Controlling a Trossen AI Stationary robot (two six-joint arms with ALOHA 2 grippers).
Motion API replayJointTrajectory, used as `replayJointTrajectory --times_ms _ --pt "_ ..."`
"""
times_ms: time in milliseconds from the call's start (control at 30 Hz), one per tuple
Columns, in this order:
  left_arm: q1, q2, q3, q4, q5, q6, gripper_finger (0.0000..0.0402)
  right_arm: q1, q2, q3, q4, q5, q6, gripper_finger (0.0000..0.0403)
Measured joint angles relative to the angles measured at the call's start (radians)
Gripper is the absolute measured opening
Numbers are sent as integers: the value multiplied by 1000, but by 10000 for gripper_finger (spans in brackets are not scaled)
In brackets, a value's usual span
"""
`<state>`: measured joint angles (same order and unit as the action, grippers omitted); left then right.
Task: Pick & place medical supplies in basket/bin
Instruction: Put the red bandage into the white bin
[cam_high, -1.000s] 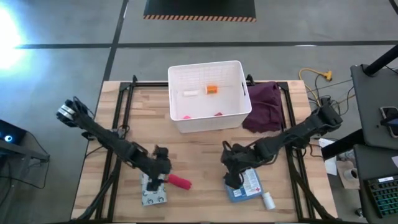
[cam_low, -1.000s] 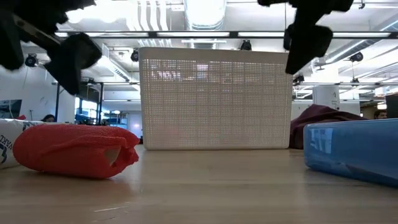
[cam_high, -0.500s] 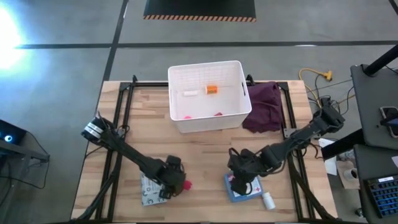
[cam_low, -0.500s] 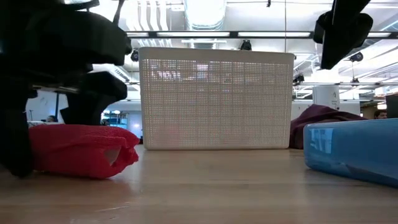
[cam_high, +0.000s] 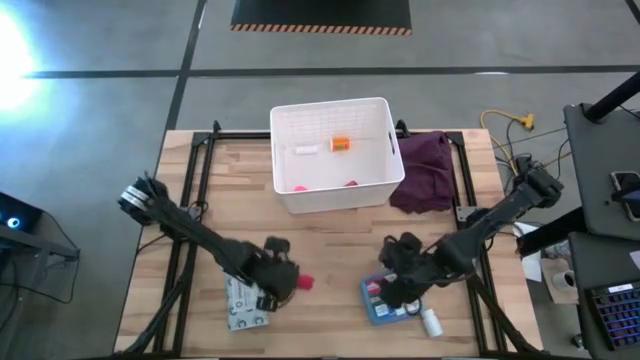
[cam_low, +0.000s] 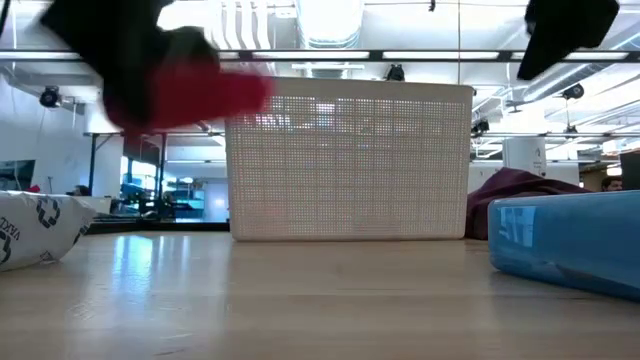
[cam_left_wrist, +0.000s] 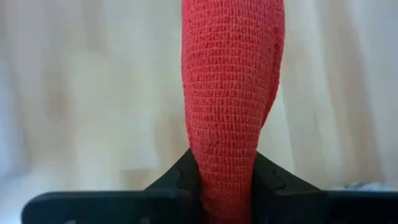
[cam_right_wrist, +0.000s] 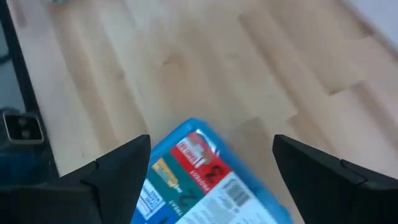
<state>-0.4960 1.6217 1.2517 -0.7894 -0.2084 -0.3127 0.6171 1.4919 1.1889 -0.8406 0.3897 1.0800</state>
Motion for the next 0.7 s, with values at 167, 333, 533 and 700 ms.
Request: replayJointTrajectory --times_ms 167,333,533,700 --pt "85 -142 159 -55 -128 -12 47 40 -81 0 -92 143 93 329" --pt "263 -220 313 -54 -281 161 53 68 -120 -3 -129 235 149 329" --pt "676 -185 387 -61 -149 250 70 61 -105 -13 -128 269 162 329" --pt "884 -129 379 -65 3 202 145 61 -80 -17 -128 265 212 329"
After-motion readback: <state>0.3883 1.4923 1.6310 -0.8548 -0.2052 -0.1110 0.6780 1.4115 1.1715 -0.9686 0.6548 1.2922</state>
